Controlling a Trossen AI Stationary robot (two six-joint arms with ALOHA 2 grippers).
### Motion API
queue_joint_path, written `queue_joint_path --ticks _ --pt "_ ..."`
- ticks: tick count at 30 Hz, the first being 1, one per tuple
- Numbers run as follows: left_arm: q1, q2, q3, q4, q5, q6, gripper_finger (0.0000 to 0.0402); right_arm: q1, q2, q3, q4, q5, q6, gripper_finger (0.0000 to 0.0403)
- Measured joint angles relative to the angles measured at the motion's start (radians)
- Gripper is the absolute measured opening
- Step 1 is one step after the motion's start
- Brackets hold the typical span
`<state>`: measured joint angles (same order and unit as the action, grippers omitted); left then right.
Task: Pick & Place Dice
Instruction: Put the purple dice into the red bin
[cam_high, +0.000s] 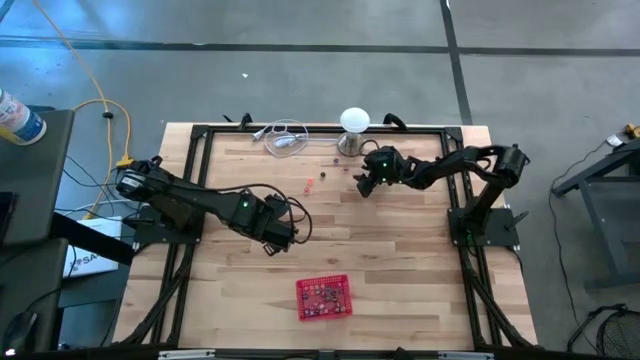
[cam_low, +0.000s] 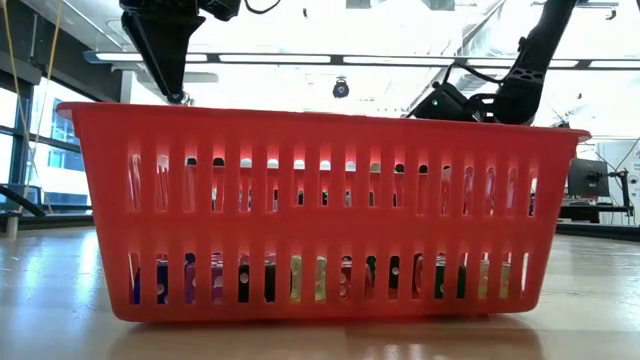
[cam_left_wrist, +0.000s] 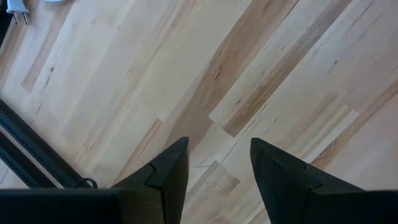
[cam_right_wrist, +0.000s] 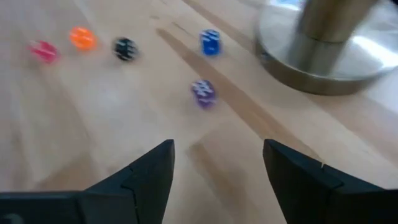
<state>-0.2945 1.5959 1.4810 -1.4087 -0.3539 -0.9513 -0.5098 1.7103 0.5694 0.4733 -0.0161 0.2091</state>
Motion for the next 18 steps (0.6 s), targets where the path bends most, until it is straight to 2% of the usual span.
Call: queue_joint_path --ticks 5,12,18 --pt "0.011 0.000 0.000 0.005 -0.002 0.002 0.0163 -0.003 0.000 0.000 -0.049 0.097 -0.053 0.0235" --pt "0.011 0.001 0.000 0.010 -0.002 0.005 0.0163 -0.015 0.026 0.001 -0.028 0.045 -0.055 0.0235" --pt "0.011 0.001 0.000 0.011 -0.002 0.004 0.0163 -0.017 0.114 0.002 0.130 -0.014 -0.059 0.0235"
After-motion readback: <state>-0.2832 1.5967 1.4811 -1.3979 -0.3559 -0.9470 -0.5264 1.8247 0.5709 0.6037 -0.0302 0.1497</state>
